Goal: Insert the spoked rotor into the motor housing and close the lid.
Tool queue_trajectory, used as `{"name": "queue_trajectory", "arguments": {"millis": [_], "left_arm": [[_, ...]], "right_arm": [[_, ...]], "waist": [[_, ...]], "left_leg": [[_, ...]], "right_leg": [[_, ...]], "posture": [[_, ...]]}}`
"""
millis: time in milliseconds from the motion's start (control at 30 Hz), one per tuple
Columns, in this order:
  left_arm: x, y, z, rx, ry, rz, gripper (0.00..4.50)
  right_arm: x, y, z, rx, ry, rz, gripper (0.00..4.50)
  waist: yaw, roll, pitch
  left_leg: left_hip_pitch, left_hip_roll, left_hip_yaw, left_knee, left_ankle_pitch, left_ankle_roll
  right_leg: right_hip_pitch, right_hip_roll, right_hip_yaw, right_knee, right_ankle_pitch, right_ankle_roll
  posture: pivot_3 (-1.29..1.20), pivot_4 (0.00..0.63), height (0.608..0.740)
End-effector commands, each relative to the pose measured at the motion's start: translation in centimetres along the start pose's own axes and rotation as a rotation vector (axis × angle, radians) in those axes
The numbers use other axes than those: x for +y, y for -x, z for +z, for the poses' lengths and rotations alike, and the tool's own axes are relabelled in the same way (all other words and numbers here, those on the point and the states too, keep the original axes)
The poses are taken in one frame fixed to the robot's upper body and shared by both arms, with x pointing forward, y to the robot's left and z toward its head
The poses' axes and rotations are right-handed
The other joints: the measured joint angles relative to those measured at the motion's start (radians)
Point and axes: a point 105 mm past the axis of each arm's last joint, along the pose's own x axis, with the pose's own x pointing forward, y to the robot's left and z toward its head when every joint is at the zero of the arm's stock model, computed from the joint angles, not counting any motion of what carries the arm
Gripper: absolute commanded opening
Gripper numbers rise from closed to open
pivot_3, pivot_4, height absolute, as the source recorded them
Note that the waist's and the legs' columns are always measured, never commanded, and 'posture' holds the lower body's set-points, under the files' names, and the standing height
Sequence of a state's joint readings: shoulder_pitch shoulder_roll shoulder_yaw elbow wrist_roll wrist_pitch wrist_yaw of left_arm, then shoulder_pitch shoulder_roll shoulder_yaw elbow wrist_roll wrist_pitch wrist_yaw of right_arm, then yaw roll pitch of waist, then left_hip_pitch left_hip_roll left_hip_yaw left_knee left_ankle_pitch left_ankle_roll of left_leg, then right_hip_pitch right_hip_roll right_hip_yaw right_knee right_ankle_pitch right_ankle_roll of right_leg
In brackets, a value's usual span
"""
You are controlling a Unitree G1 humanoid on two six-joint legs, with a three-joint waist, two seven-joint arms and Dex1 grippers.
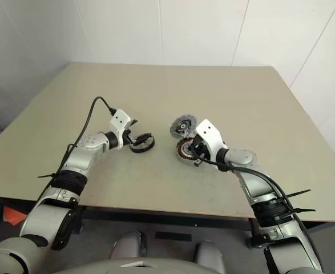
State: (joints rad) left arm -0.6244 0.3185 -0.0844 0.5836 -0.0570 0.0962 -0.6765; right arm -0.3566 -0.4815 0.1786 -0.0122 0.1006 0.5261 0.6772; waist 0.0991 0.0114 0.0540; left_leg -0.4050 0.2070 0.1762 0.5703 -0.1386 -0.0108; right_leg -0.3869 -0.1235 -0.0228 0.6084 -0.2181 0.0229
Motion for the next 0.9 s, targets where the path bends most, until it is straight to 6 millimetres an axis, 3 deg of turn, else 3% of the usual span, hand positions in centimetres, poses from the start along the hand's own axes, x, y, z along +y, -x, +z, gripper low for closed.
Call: {"name": "queue_trajectory", "arguments": {"millis": [33,267,633,900], "left_arm": [[0.7,0.3,1.7,-0.047,-0.033,0.014,4.5],[1.1,1.1,1.7,-0.054,0.087,0.014,4.5],[3.8,5.2,2.1,0.017,0.394,0.023,4.5],[2.0,6.0,1.2,0.048,0.692,-0.074,4.5]], "right_arm": [[-1.4,0.6,1.8,-0.041,0.033,-0.055,0.04],[-2.3,2.6,5.0,-0.126,0.097,-0.069,0.04],[-2.7,2.8,4.6,-0.115,0.09,-0.099,0.04],[-2.7,2.8,4.7,-0.12,0.094,-0.1,0.04]], "waist": [[0.001,0.0,0.0],[0.003,0.0,0.0],[-0.001,0.0,0.0],[0.001,0.0,0.0]], "left_leg": [[0.0,0.0,0.0,0.0,0.0,0.0],[-0.002,0.0,0.0,-0.001,0.0,0.0],[-0.001,0.0,0.0,-0.001,0.001,-0.001],[-0.001,0.0,0.0,-0.001,0.001,-0.001]], "right_leg": [[0.0,0.0,0.0,0.0,0.0,0.0],[-0.001,0.0,0.0,-0.001,0.0,0.0],[-0.002,0.001,0.0,0.0,0.0,0.0],[-0.002,0.001,0.0,0.0,0.0,0.0]], "posture": [[0.0,0.0,0.74],[0.0,0.0,0.74],[0.0,0.0,0.74],[0.0,0.0,0.74]]}}
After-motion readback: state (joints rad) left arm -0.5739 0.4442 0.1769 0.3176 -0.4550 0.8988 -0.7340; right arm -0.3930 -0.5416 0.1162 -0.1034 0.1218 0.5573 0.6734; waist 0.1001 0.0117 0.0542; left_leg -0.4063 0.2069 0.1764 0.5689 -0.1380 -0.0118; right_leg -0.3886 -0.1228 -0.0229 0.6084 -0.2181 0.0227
